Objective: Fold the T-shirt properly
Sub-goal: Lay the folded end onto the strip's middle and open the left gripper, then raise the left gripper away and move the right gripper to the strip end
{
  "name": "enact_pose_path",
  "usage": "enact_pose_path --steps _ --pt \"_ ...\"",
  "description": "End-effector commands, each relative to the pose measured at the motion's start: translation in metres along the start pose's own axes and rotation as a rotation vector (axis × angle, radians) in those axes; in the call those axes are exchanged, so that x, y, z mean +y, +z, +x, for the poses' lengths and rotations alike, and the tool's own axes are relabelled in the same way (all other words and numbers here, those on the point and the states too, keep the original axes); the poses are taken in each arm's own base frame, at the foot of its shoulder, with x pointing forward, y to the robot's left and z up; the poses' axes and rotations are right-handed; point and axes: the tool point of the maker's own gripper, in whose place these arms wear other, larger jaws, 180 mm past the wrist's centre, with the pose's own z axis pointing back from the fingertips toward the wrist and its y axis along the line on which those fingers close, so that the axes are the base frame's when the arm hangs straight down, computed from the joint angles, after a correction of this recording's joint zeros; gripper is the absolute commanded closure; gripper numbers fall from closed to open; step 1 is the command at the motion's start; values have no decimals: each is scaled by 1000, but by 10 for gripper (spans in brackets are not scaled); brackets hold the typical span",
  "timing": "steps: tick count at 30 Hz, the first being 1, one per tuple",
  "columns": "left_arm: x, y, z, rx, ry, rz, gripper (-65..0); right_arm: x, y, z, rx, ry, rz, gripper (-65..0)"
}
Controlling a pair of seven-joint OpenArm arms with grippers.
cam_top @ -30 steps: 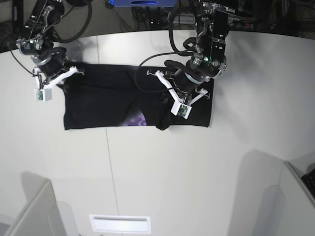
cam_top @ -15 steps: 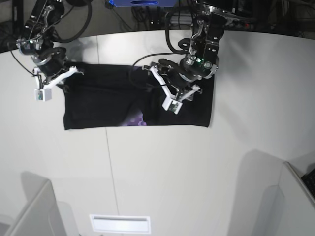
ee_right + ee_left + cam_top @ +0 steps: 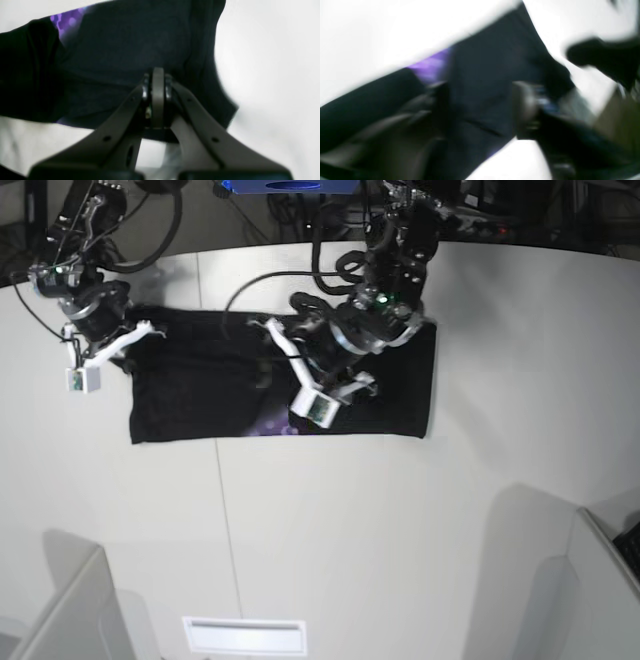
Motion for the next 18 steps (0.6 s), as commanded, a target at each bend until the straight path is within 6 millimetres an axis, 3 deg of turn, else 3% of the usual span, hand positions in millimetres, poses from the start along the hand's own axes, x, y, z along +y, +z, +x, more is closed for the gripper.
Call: enact_pose_path --steps 1,2,3,4,5,9,11,18 --pt "19 15 6 -32 -1 54 -189 2 3 21 -65 17 10 0" --pt "38 25 4 -38 15 106 -67 2 2 23 -61 17 10 0" --pt "57 35 -2 -30 33 160 0 -4 3 25 -52 9 -5 0" --pt "80 44 -9 -18 47 218 0 -10 4 29 -38 -6 -17 0" --pt "99 53 -14 -11 63 270 0 -16 4 32 -20 -27 -27 -47" --pt "164 100 -42 32 96 458 0 -38 -3 31 92 -164 -13 -444" --pt "185 120 -49 47 82 508 0 -54 -5 31 122 -222 -7 -551" --pt "239 183 -73 85 84 655 0 -80 -29 19 143 -376 70 -539"
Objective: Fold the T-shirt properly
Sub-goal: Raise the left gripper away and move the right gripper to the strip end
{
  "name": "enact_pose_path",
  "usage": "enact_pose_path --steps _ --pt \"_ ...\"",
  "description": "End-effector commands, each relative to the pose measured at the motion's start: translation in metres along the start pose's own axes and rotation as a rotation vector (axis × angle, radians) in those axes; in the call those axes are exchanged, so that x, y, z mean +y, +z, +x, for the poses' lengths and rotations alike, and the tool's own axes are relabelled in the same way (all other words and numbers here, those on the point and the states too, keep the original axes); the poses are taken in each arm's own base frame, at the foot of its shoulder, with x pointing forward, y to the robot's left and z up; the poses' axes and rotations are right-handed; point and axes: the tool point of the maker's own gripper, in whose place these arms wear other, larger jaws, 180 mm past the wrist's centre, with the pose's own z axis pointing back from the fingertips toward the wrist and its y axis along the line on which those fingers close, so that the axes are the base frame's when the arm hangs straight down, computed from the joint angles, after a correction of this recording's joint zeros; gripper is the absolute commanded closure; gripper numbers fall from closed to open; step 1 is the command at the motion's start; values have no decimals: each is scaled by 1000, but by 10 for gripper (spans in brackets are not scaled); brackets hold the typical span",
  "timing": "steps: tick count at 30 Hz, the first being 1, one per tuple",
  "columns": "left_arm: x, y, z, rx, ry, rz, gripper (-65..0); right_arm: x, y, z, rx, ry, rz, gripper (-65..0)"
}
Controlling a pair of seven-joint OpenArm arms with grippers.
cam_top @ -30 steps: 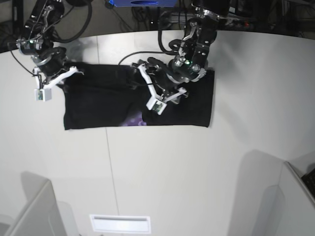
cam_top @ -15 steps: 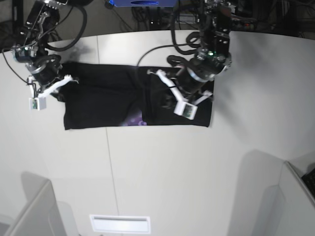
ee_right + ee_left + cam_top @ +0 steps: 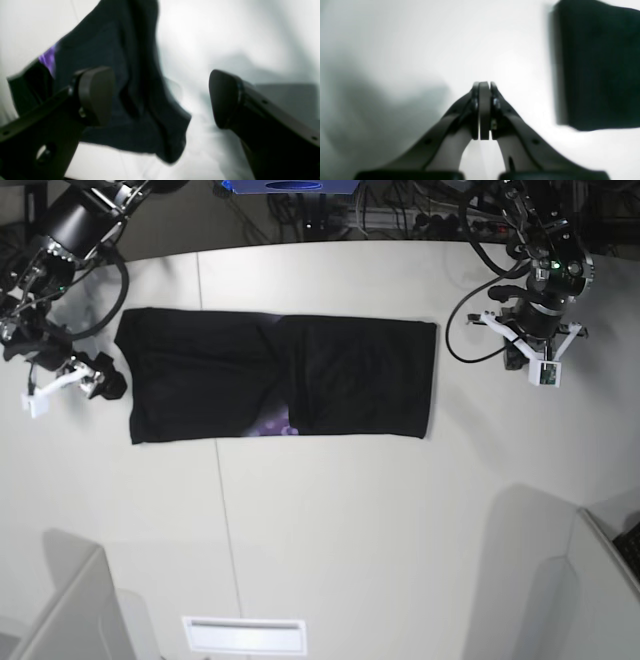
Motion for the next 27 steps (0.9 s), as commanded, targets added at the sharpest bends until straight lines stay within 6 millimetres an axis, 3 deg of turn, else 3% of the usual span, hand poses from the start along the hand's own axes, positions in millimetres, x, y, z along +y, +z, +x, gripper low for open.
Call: enact_pose_path --steps 1,3,8,16,24,27 --pt "10 4 9 -34 -14 17 0 4 1 10 -29 1 24 -539" --pt "12 4 8 -29 -31 15 0 4 -5 5 -6 -10 32 -540" --pt "11 4 6 -23 -28 11 0 29 -25 -9 46 118 89 -537" --pt "10 3 9 -29 -27 10 0 46 -39 -52 164 185 125 -536" --pt "-36 -23 2 11 -50 -119 0 57 -46 -66 211 226 145 -533" --pt "-52 -33 -5 38 -42 -164 0 56 -47 -61 186 224 143 -462"
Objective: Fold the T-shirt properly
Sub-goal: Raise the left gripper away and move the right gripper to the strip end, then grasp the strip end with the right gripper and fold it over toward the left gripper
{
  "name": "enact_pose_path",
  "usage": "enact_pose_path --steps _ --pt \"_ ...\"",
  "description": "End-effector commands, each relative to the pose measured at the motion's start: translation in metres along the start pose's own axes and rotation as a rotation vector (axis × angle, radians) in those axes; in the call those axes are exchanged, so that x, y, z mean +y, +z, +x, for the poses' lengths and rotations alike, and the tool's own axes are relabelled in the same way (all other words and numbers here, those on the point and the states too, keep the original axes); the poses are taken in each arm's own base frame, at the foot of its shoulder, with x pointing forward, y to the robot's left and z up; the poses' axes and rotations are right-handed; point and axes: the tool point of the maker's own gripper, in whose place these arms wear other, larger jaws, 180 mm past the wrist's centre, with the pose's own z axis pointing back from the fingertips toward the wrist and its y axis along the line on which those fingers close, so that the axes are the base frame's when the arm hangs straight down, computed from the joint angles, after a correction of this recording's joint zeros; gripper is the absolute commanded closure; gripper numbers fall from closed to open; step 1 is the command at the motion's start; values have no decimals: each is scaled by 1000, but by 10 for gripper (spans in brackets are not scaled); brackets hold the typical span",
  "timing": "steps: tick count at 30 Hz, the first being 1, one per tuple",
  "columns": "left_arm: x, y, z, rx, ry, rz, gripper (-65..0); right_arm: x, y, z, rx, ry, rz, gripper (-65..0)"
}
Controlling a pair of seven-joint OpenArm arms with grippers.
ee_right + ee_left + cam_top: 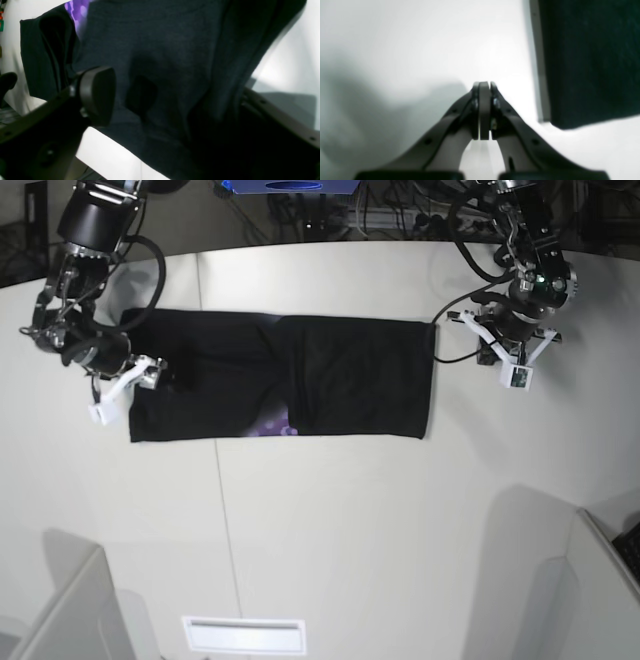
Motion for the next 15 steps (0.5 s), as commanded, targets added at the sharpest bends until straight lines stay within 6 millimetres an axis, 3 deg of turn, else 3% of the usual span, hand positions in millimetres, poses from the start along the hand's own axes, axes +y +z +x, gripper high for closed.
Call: enact_pose_path --steps 1,6,7,13,15 --pt "-6 -1 11 -40 3 -18 0 -7 2 -5 31 9 -29 -416" --pt "-17 -10 6 -22 23 -49 0 -12 6 9 -27 22 -45 -38" --pt "-22 -11 5 -21 20 -60 0 -11 6 14 -44 25 -45 0" --pt "-44 -16 4 -9 -11 -114 0 -30 14 25 -26 149 -219 0" --pt "-48 -16 3 -6 -18 -124 0 -26 18 30 -30 208 -278 0"
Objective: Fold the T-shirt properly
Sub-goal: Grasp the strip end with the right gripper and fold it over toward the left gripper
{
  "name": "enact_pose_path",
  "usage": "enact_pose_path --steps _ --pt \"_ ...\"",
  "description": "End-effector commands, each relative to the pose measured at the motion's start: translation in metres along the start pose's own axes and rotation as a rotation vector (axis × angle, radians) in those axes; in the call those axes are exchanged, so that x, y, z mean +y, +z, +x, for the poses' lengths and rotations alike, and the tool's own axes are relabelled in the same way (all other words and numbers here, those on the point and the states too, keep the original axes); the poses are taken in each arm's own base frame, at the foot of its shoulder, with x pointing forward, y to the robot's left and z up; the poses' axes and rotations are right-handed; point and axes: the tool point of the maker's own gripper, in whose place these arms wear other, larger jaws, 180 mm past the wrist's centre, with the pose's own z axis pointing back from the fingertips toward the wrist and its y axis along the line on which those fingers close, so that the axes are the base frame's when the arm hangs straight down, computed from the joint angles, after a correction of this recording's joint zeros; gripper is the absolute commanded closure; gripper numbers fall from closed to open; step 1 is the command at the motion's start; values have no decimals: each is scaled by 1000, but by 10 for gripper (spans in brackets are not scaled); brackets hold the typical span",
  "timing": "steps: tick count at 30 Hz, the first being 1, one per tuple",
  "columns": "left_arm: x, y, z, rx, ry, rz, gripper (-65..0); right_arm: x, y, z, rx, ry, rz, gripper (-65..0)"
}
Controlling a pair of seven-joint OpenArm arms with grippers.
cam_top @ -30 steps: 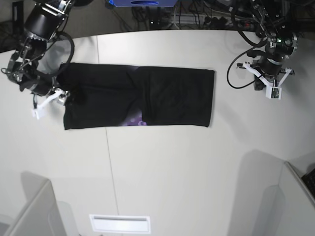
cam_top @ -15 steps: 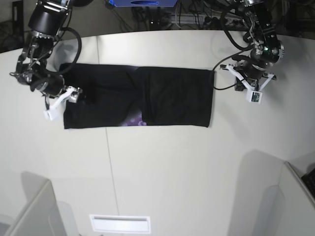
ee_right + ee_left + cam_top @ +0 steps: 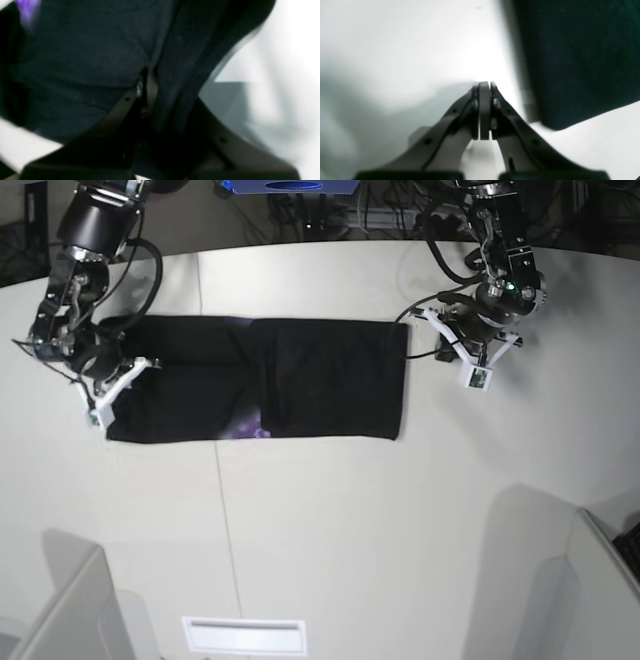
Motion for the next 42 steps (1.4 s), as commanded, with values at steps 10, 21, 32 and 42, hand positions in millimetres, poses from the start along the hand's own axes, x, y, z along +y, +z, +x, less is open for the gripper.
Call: enact_pose_path --steps 10,21,32,42 --pt "5 2 13 -42 15 19 0 39 38 50 -95 283 -191 0" --pt "-25 -19 29 -43 -8 -50 0 105 50 56 -130 505 -215 0" --pt "-35 -23 27 -31 -19 -75 0 157 44 51 -155 548 -103 0" --pt "-35 -24 30 -39 -21 -74 0 208 41 46 -174 633 4 0"
